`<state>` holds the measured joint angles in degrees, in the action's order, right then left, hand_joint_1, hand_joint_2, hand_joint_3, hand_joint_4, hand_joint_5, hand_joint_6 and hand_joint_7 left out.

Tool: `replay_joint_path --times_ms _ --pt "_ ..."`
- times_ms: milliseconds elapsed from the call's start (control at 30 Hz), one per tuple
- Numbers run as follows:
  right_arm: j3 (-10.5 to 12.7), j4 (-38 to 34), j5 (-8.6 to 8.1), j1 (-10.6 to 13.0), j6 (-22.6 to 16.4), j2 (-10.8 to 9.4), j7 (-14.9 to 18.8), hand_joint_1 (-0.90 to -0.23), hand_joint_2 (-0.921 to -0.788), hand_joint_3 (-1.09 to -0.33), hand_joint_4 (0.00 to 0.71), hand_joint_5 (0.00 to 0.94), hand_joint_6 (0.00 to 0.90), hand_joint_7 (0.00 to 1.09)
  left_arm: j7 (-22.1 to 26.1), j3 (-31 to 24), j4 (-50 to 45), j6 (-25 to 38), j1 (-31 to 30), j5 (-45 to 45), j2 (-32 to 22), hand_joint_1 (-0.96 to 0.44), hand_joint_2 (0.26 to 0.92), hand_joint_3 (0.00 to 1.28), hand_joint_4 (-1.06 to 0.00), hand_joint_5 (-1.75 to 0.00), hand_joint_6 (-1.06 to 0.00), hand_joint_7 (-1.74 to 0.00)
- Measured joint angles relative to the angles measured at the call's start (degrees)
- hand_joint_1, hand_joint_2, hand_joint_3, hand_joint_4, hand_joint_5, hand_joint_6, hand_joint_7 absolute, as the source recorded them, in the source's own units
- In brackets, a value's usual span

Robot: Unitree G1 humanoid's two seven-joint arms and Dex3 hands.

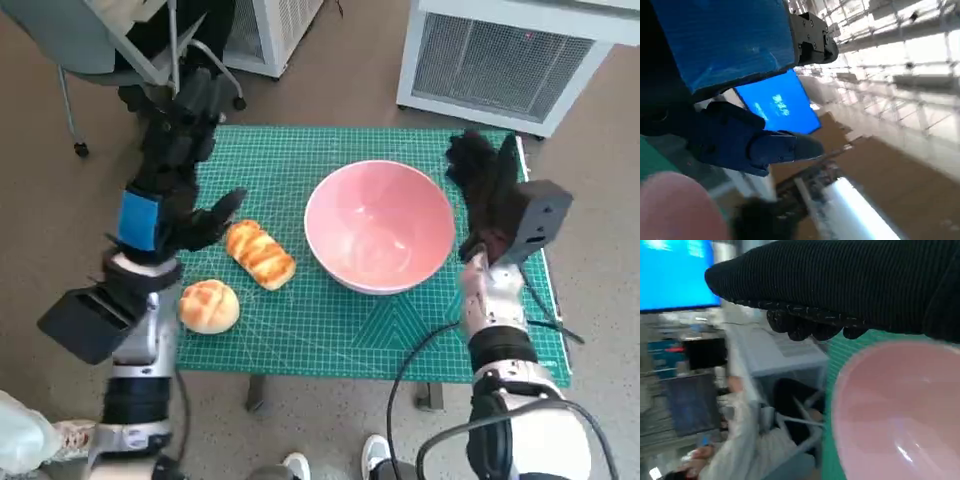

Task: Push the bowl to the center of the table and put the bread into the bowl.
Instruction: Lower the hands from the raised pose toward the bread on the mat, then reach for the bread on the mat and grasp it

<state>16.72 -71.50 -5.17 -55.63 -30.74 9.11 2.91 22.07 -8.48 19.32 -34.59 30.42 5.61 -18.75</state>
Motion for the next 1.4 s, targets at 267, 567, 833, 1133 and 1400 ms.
replay_joint_path --times_ms 267,567,833,1133,1400 --pt "-1.7 10.3 -1.31 0.4 -15.2 2.7 9.0 -0.558 -0.921 -0.830 0.254 0.008 0.076 0.46 6.5 3.3 10.2 -1.1 6.4 -6.3 -10.9 -0.44 0.921 0.28 -0.27 -0.04 -0.27 -0.20" --pt "-4.8 29.8 -9.06 5.1 -21.7 2.6 21.1 -0.586 -0.921 -0.755 0.277 0.009 0.055 0.58 17.5 11.7 19.5 -1.8 16.8 -12.2 -16.9 -0.42 0.906 0.04 -0.34 -0.02 -0.38 -0.21" --pt "-6.3 41.4 -10.82 10.4 -18.9 4.1 23.3 -0.597 -0.921 -0.731 0.289 0.011 0.040 0.61 23.0 19.3 28.9 -1.3 24.1 -19.7 -17.5 -0.31 0.833 0.00 -0.40 -0.01 -0.48 -0.17" --pt "-6.7 50.3 -10.22 15.0 -14.8 4.4 21.5 -0.603 -0.921 -0.730 0.293 0.009 0.015 0.67 20.8 28.2 36.9 0.4 29.2 -31.6 -16.0 -0.26 0.806 0.00 -0.42 -0.01 -0.51 -0.14" --pt "-6.8 53.5 -9.15 16.4 -13.4 4.4 19.8 -0.607 -0.921 -0.731 0.294 0.008 0.008 0.69 19.2 33.9 42.8 4.9 32.5 -38.2 -12.3 -0.21 0.800 0.00 -0.40 0.00 -0.51 -0.11"
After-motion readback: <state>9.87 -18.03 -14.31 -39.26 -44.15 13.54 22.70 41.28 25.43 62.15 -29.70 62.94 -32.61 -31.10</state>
